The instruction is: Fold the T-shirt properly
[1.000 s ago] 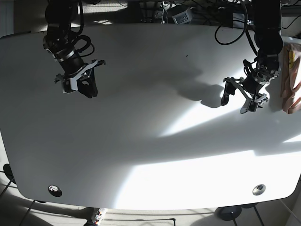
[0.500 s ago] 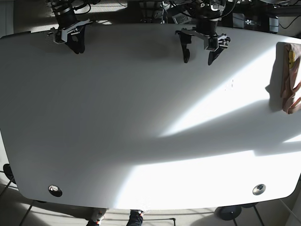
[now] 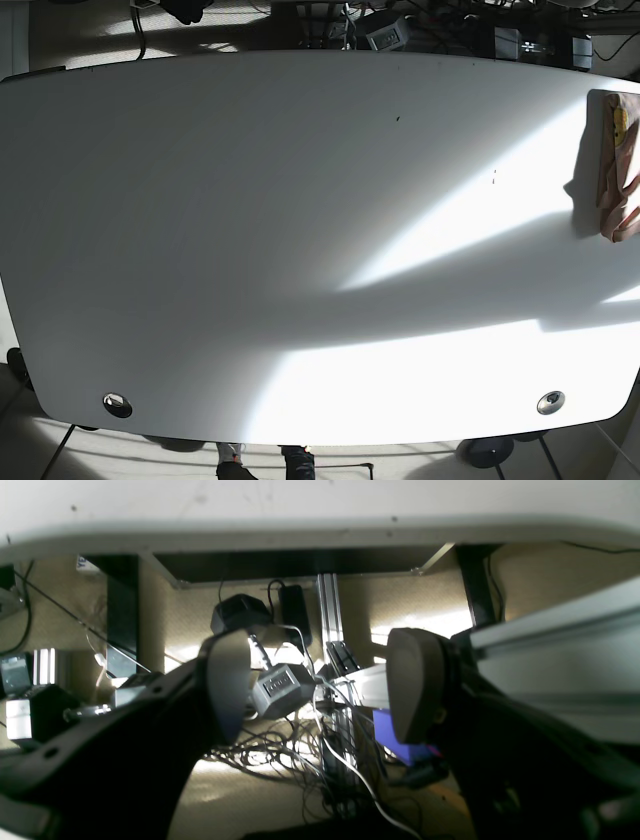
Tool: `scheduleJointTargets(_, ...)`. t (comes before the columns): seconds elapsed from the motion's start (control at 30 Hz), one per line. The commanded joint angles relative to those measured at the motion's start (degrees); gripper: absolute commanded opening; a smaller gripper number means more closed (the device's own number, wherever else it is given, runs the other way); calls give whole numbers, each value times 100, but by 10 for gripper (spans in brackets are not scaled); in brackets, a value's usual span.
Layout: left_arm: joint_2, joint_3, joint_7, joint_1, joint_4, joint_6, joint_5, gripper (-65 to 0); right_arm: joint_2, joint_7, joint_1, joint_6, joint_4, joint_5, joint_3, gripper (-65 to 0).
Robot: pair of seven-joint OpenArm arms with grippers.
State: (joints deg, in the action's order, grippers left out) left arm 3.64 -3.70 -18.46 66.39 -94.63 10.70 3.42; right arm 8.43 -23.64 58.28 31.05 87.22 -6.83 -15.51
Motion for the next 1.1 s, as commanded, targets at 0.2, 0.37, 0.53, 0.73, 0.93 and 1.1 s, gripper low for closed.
scheduleJointTargets(0.2,-157,-30,-101,-103,1125,-2,5,-265,50,-164,313,3,-990,-69,-36,-566)
scheduleJointTargets(0.37,-386,-30,-93,-1123,2830,-2,-21,-265,349,-164,-382,-50,-2423,-69,720,-566)
scheduleJointTargets(0.53,-562,-47,-93,-2116,4368,-11,-30,-267,226,-164,-1367,-120,-3707,-42,852,-566)
scheduleJointTargets(0.73,-579,-539,-93,-3514,6593,-309,-30,-267,217,-164,-2659,-226,-5421,-33,852,-566)
scheduleJointTargets(0.93,-588,-539,-93,-4481,8096,-309,-30,-267,199,-164,-3389,-234,-6300,125,852,-566)
scheduleJointTargets(1.1,-588,-539,-66,-5035,8790,-318,-30,-267,164,-164,-3670,-780,-6441,802,852,-564)
